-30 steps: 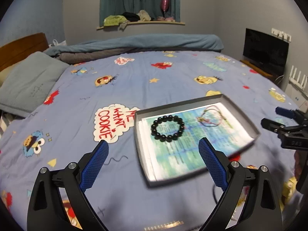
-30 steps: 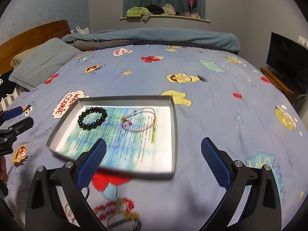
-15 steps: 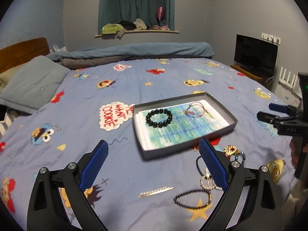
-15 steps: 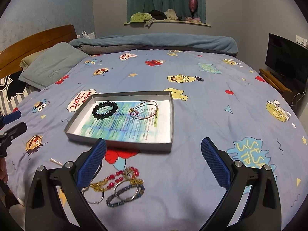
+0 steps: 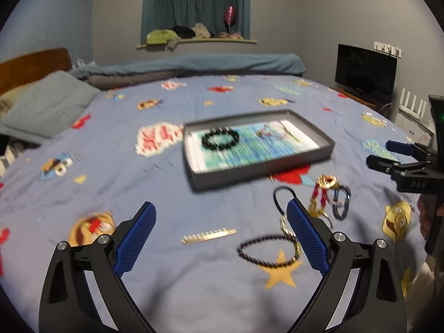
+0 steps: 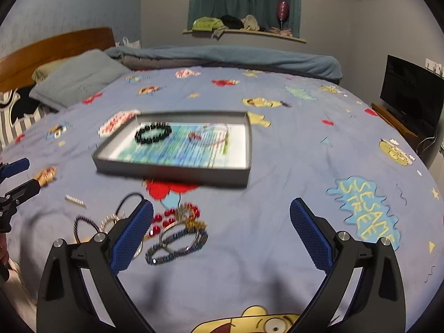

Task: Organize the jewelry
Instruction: 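Withdraw both tools from the tray back toward the jewelry pile, then grasp the dark bead bracelet with the left tool while the right tool grasps the red-bead tassel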

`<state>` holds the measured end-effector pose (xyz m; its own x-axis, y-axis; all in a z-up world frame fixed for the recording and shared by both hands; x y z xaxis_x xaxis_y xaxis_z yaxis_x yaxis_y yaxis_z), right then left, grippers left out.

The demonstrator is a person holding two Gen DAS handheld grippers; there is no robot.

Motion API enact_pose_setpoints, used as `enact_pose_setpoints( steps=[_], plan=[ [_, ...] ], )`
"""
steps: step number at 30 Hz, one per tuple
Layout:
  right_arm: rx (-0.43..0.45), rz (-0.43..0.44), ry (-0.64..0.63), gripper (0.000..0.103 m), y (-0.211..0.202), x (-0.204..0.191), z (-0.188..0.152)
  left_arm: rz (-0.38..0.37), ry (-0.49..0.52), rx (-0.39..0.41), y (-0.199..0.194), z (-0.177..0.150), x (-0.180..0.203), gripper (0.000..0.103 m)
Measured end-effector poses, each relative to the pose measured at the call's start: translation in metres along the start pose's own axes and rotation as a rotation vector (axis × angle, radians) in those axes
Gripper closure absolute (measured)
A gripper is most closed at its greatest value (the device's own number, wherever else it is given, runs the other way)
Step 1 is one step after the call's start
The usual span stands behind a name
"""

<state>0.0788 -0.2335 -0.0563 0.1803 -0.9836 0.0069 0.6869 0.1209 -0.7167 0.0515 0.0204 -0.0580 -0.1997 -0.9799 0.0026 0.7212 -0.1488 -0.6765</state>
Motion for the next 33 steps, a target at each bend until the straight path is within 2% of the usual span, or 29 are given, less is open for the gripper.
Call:
enact_pose_setpoints(
  steps=[4,11,16,20,23,26,33],
  plan=[
    [-0.015,0.010,-0.027,0.006,0.013,-0.010,-0.010,0.015,0.024,-0.018,0.010,-0.012,0.005,0.008],
    [-0.025,0.032,-0.027,0.007,0.028,-0.015,-0.016,-0.017,0.057,-0.043,0.023,-0.027,0.012,0.008],
    [-0.039,0.051,0.006,0.022,0.039,-0.011,-0.018,-0.048,0.078,-0.078,0.034,-0.034,0.016,0.012],
    [-0.059,0.071,0.017,0.041,0.047,-0.010,-0.018,-0.075,0.076,-0.109,0.041,-0.037,0.017,0.037],
    [-0.071,0.081,0.022,0.054,0.051,-0.013,-0.019,-0.085,0.072,-0.129,0.045,-0.039,0.017,0.047],
    [-0.084,0.094,0.019,0.061,0.057,-0.018,-0.019,-0.091,0.080,-0.148,0.050,-0.042,0.019,0.054],
    [-0.105,0.111,0.020,0.071,0.068,-0.024,-0.019,-0.074,0.092,-0.189,0.064,-0.047,0.018,0.061]
  ],
)
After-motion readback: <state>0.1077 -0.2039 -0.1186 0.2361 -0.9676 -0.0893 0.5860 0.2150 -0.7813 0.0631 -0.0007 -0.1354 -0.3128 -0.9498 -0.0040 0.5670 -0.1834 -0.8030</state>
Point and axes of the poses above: each gripper's, at about its wrist camera, not at the fingertips, and y roughly the way its jaws point, x to its right, z to its top, the point moved 4 cm from there along y, roughly the way its jaws point, and after that the axes turned 7 degrees about -x, right-handed, at the moved point
